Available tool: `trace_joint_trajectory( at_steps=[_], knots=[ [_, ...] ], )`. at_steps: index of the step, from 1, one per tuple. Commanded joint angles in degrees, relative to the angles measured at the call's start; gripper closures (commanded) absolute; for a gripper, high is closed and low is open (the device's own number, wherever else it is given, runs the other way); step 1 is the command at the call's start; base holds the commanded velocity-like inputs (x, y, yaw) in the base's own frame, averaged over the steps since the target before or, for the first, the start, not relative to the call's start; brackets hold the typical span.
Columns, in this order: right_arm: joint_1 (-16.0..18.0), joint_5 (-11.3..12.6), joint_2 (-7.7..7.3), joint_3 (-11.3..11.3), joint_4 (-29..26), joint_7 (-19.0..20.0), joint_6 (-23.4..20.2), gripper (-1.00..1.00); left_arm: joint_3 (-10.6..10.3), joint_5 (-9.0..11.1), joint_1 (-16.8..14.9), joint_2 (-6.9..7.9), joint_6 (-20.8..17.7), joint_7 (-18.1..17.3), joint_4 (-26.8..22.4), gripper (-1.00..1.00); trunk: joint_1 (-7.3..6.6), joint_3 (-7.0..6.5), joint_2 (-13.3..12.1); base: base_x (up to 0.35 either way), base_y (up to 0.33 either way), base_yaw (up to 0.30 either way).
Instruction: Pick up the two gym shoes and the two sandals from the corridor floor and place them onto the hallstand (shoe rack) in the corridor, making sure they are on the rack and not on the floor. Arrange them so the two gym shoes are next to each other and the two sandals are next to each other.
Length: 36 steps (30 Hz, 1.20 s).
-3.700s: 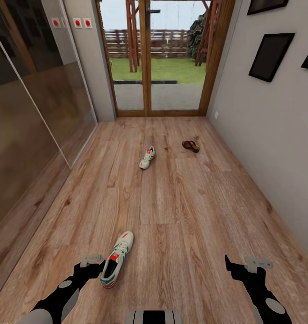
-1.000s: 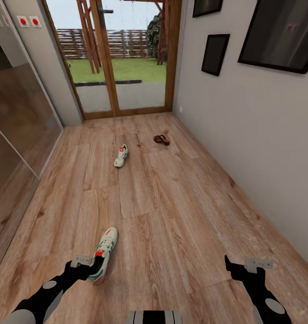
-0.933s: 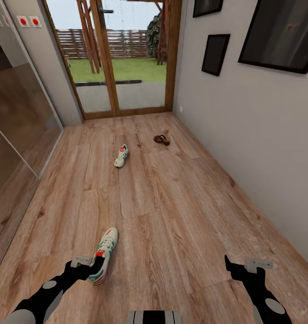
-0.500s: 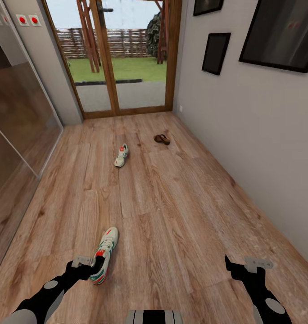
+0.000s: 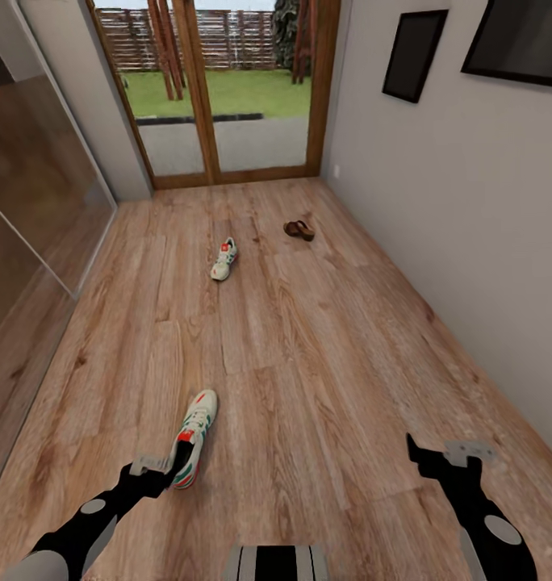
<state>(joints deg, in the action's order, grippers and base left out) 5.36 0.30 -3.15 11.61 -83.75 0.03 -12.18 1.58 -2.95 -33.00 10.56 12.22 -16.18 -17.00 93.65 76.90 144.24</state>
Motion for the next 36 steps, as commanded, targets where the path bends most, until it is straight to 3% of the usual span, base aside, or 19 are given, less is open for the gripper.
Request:
trace_joint_trajectory(
  at_steps=[1, 8, 17, 36],
  knots=[
    [0.1, 0.0, -0.01, 0.0, -0.5, 0.0, -0.8, -1.0, 0.2, -0.3, -0.1, -0.02, 0.2, -0.2, 0.0, -1.0, 0.01, 0.35, 0.0, 0.0, 0.0, 0.124],
    [3.0, 0.1, 0.07, -0.2, -1.8, 0.1, -4.2, -1.0, 0.3, -0.3, -0.2, -0.11, 0.5, -0.1, 0.0, -1.0, 0.19, 2.49, 0.1, 0.0, 0.0, 0.125],
    [3.6, 0.1, 0.47, -0.3, -1.8, 0.1, -4.6, -1.0, 0.3, -0.3, -0.2, -0.18, 3.9, -0.1, 0.1, -1.0, 0.42, 5.25, 0.2, 0.0, 0.0, 0.125],
    [3.6, 0.0, 0.51, -0.5, -1.6, 0.1, -4.6, -1.0, 0.3, -0.3, -0.2, -0.18, 4.5, -0.1, 0.1, -1.0, 0.42, 6.32, 0.2, 0.0, 0.0, 0.076]
  ],
)
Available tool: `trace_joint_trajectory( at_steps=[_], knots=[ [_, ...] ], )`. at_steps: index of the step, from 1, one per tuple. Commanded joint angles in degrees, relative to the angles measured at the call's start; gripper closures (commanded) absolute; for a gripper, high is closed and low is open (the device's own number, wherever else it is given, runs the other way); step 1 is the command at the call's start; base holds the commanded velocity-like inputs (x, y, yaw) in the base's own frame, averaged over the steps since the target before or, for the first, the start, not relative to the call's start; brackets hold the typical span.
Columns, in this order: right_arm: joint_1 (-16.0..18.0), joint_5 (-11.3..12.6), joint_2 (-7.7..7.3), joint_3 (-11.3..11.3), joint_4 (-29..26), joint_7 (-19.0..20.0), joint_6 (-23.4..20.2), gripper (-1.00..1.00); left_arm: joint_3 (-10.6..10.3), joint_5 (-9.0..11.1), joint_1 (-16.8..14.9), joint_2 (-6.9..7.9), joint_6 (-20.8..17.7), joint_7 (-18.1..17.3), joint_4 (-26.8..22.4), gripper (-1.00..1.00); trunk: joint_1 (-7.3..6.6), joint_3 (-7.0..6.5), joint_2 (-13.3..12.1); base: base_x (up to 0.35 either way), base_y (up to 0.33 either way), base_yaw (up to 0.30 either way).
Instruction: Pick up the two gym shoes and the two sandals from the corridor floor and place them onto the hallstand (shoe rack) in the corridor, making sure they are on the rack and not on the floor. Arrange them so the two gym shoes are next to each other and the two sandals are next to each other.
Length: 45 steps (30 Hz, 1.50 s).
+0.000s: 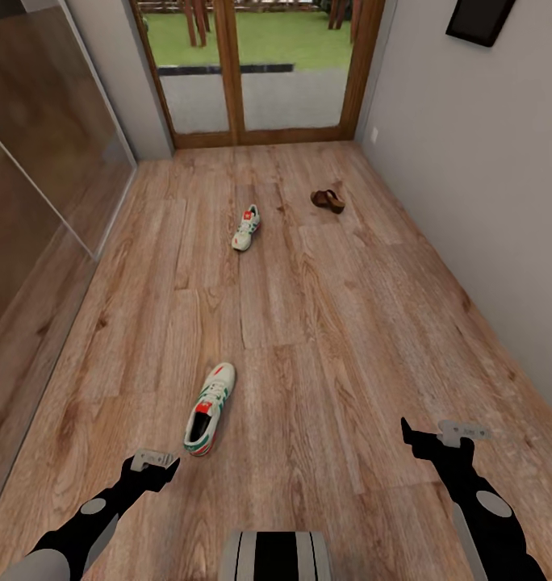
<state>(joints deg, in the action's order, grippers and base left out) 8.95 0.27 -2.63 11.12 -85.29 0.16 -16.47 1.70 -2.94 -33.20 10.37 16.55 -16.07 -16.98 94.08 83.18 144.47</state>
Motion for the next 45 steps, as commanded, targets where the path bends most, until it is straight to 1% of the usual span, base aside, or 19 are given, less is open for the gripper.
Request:
trace_joint_trajectory(
  at_steps=[1, 15, 27, 37, 45],
  knots=[
    [0.0, 0.0, -0.01, 0.0, -0.1, 0.0, -0.3, -1.0, 0.2, -0.3, 0.0, 0.0, 0.2, -0.2, 0.0, -1.0, -0.01, 0.04, 0.0, 0.0, 0.0, -0.01],
    [0.0, 0.0, -0.01, 0.0, 0.0, 0.0, -0.3, -1.0, 0.2, -0.2, 0.0, -0.06, 0.2, -0.3, 0.0, -1.0, -0.01, 0.07, 0.0, 0.0, 0.0, -0.171],
    [0.0, 0.0, -0.01, 0.0, 0.0, 0.0, -0.3, -1.0, 0.3, -0.2, 0.0, -0.07, 0.3, -0.3, 0.0, -1.0, -0.01, 0.07, 0.0, 0.0, 0.0, -0.055],
    [0.0, 0.0, 0.06, 0.0, 0.0, 0.0, -0.3, -1.0, 0.2, -0.2, 0.0, -0.03, 0.3, -0.3, 0.0, -1.0, -0.01, 0.07, 0.0, 0.0, 0.0, -0.211],
    [0.0, 0.0, 0.08, 0.0, 0.0, -0.1, -0.3, -1.0, 0.2, -0.2, 0.0, -0.06, 0.3, -0.3, 0.0, -1.0, -0.01, 0.07, 0.0, 0.0, 0.0, -0.06]
  ],
)
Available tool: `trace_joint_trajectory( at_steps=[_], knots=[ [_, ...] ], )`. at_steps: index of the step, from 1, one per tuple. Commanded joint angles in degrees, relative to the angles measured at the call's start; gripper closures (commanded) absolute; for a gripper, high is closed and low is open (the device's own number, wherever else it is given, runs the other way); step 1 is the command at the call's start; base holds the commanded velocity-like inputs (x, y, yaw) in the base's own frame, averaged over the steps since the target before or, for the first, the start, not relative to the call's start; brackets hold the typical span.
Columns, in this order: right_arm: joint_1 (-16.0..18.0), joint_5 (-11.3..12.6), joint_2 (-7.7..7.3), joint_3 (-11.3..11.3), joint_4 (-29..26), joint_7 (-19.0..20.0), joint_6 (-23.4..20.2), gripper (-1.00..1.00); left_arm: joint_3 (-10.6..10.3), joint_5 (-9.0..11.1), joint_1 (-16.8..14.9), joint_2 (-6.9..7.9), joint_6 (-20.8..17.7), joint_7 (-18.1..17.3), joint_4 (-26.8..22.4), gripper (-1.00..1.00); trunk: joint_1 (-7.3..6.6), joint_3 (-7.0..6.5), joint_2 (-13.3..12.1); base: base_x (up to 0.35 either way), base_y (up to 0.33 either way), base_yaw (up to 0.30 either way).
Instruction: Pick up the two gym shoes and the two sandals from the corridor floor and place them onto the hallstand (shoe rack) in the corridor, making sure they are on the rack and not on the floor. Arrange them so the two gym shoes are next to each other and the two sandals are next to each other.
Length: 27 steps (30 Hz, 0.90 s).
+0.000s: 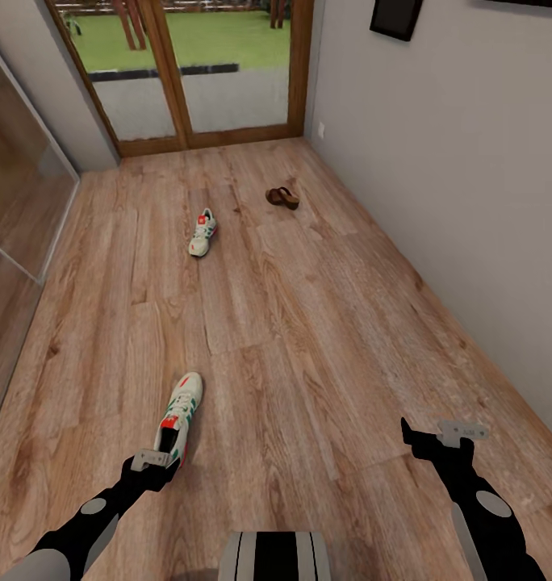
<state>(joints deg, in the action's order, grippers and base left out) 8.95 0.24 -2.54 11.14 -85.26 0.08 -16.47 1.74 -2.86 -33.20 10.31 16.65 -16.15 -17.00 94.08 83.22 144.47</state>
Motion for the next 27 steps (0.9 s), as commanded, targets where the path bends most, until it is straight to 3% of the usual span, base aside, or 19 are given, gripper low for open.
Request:
trace_joint_trajectory(
  at_steps=[1, 5, 11, 27],
  knots=[
    [0.0, 0.0, -0.01, 0.0, -0.1, 0.0, -0.3, -1.0, 0.2, -0.3, 0.0, -0.01, 0.2, -0.2, 0.0, -1.0, -0.01, 0.03, 0.0, 0.0, 0.0, -0.019],
    [0.0, 0.0, -0.01, 0.0, -0.1, 0.0, -0.3, -1.0, 0.2, -0.3, 0.0, -0.02, 0.2, -0.2, 0.0, -1.0, -0.01, 0.03, 0.0, 0.0, 0.0, -0.01],
    [0.0, 0.0, -0.01, -0.1, -0.1, 0.0, -0.3, -1.0, 0.2, -0.3, 0.0, -0.03, 0.2, -0.2, 0.0, -1.0, 0.15, 1.36, 0.1, 0.0, 0.0, -0.003],
    [0.0, 0.0, 0.0, -0.1, -0.1, 0.0, -0.3, -1.0, 0.1, -0.3, 0.1, -0.02, 0.3, -0.2, 0.0, -1.0, 0.15, 1.36, 0.1, 0.0, 0.0, 0.0]
  ],
)
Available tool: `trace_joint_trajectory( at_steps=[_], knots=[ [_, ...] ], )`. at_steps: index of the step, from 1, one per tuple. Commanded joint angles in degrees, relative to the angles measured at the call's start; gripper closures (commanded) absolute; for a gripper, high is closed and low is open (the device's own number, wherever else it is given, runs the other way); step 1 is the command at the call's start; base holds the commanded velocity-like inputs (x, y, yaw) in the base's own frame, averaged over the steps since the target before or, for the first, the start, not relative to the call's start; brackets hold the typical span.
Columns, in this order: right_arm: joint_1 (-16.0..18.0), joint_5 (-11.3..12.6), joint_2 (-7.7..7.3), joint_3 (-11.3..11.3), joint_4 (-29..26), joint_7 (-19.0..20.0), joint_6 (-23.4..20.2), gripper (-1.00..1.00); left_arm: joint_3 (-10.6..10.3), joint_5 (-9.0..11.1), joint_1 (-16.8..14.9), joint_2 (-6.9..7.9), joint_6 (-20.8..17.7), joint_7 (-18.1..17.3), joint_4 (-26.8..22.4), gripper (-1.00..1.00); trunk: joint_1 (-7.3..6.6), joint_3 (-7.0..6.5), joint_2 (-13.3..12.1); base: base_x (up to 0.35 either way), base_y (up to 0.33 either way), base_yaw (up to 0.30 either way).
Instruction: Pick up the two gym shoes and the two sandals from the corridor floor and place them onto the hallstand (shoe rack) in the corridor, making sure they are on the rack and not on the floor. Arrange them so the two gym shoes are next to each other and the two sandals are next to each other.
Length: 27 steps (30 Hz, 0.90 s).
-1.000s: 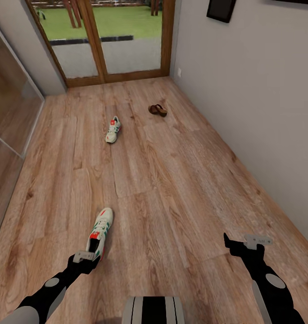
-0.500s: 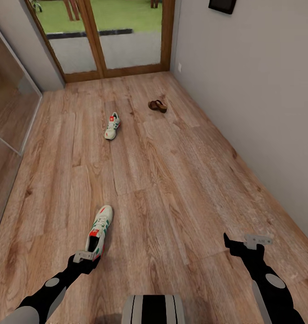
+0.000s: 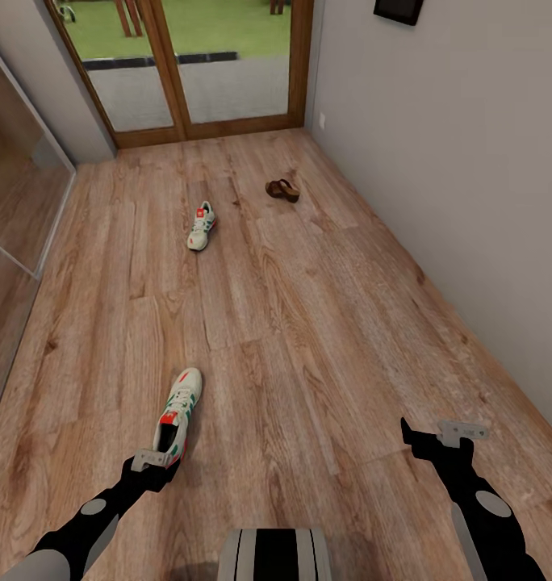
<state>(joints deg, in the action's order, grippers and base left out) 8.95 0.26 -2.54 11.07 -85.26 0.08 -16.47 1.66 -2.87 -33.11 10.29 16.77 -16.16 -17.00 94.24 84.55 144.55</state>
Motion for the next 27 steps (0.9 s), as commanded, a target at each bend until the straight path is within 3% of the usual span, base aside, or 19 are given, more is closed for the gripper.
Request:
trace_joint_trajectory(
  at_steps=[1, 12, 19, 27],
  knots=[
    [0.0, 0.0, -0.01, 0.0, -0.1, 0.0, -0.3, -1.0, 0.2, -0.3, 0.0, 0.0, 0.2, -0.2, 0.0, -1.0, -0.01, 0.03, 0.0, 0.0, 0.0, 0.0],
    [0.0, 0.1, -0.01, 0.0, -0.1, 0.0, -0.3, -1.0, 0.2, -0.3, 0.1, 0.06, 0.3, -0.1, 0.0, -1.0, -0.01, 0.03, 0.0, 0.0, 0.0, 0.0],
    [0.0, 0.1, -0.01, 0.0, -0.1, 0.0, -0.3, -1.0, 0.3, -0.3, 0.1, 0.08, 0.4, -0.1, 0.0, -1.0, 0.15, 1.36, 0.1, 0.0, 0.0, 0.0],
    [0.0, 0.1, -0.01, 0.0, 0.0, 0.0, -0.3, -1.0, 0.5, -0.3, 0.4, 0.08, 4.5, -0.1, 0.3, -1.0, 0.15, 1.36, 0.1, 0.0, 0.0, 0.0]
  ],
)
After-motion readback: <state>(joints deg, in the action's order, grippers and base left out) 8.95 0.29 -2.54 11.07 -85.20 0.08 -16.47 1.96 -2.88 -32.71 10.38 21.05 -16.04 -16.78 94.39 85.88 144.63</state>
